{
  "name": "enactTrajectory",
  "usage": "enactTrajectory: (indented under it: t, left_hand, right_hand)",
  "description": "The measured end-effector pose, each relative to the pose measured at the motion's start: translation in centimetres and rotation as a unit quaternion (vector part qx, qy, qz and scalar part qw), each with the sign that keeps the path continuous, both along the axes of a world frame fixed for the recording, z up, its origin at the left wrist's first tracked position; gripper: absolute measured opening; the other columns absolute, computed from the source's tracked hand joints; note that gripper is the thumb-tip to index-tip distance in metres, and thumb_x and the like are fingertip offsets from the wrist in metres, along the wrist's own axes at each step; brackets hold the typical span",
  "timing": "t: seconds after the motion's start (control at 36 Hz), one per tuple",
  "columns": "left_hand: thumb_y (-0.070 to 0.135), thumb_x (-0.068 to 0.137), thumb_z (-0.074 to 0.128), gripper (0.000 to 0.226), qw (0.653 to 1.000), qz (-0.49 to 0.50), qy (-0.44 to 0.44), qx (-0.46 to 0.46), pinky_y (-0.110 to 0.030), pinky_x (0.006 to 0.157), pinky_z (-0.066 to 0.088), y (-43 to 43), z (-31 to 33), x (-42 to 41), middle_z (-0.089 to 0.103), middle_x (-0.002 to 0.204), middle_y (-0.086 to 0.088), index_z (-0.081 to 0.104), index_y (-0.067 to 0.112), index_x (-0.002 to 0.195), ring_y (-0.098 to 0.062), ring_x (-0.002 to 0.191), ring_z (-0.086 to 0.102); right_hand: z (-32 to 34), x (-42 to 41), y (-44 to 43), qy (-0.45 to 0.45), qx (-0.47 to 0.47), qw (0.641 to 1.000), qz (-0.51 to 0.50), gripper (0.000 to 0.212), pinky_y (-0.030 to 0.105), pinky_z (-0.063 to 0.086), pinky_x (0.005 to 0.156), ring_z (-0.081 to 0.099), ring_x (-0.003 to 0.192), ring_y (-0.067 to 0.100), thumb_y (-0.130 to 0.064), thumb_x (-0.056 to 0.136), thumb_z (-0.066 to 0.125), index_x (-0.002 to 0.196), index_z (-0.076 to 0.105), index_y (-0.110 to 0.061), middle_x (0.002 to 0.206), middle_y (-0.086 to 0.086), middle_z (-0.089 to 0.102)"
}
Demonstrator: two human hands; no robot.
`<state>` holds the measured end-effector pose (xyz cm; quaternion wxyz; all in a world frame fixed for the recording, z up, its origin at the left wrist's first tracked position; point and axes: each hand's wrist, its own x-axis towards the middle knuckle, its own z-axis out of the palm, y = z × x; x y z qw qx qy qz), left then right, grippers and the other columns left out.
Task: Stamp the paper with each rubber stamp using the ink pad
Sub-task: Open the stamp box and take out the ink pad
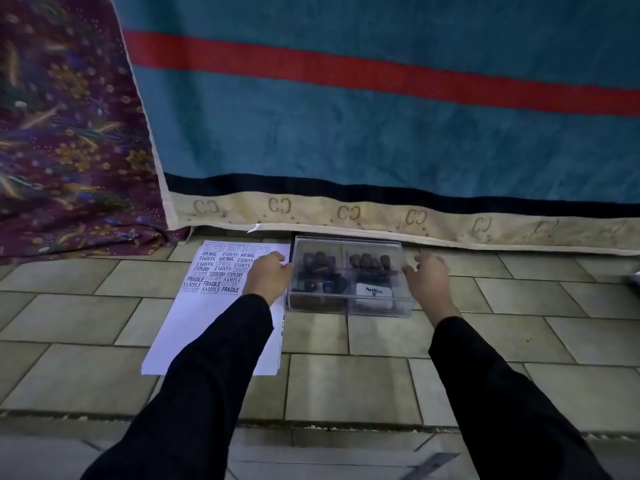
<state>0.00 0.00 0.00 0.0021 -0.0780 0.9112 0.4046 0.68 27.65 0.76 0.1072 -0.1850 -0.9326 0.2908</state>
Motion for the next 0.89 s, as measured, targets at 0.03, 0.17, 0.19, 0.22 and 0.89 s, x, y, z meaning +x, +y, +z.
enactTrajectory:
  t: [0.03, 0.17, 0.19, 0.22, 0.89]
  left_hand:
    - [0.026, 0.092, 0.053, 0.032, 1.000, 0.005, -0.011, -0.017, -0.032, 0.089, 0.041, 0.1, 0.0, -0.1, 0.061, 0.119, -0.011, 0.060, 0.009, 0.118, -0.031, 0.109, 0.056]
    - [0.020, 0.088, 0.062, 0.020, 1.000, 0.019, -0.017, -0.012, -0.033, 0.074, 0.052, 1.0, 0.1, -0.3, 0.069, 0.084, -0.015, 0.068, 0.003, 0.083, -0.031, 0.082, 0.064]
    - [0.020, 0.088, 0.062, 0.020, 1.000, 0.018, -0.013, -0.019, -0.032, 0.071, 0.049, 1.0, 0.1, -0.4, 0.069, 0.081, -0.015, 0.069, 0.003, 0.080, -0.030, 0.080, 0.064]
    - [0.019, 0.089, 0.062, 0.020, 0.999, 0.017, -0.009, -0.029, -0.030, 0.068, 0.046, 1.0, 0.3, -0.2, 0.068, 0.080, -0.014, 0.069, 0.004, 0.078, -0.029, 0.078, 0.064]
    - [0.001, 0.078, 0.069, 0.008, 0.982, -0.083, -0.161, 0.051, -0.026, 0.049, 0.054, -1.9, 2.8, 9.7, 0.070, 0.073, -0.018, 0.069, -0.006, 0.079, -0.019, 0.053, 0.069]
  right_hand:
    - [0.0, 0.0, -0.1, -0.024, -0.004, 1.000, -0.004, 0.030, 0.033, 0.044, 0.088, 0.055, 0.108, 0.036, -0.015, 0.088, 0.057, 0.111, 0.059, 0.004, 0.117, 0.025, 0.058]
    - [0.1, 0.6, -0.4, -0.055, -0.028, 0.998, -0.016, 0.021, 0.032, 0.044, 0.070, 0.062, 0.092, 0.038, -0.006, 0.087, 0.053, 0.075, 0.065, 0.007, 0.083, 0.026, 0.064]
    - [0.0, 0.6, -0.4, -0.042, -0.032, 0.998, -0.016, 0.021, 0.032, 0.047, 0.071, 0.063, 0.090, 0.037, -0.004, 0.087, 0.053, 0.080, 0.068, 0.008, 0.086, 0.026, 0.068]
    - [0.0, 0.8, -0.4, -0.027, -0.034, 0.999, -0.017, 0.021, 0.032, 0.048, 0.073, 0.064, 0.089, 0.036, -0.003, 0.086, 0.052, 0.083, 0.069, 0.009, 0.089, 0.026, 0.069]
    - [1.5, 10.8, 4.5, -0.149, -0.272, 0.949, 0.067, 0.005, 0.021, 0.052, 0.043, 0.060, 0.041, 0.014, 0.010, 0.071, 0.072, 0.071, 0.069, 0.006, 0.058, 0.015, 0.062]
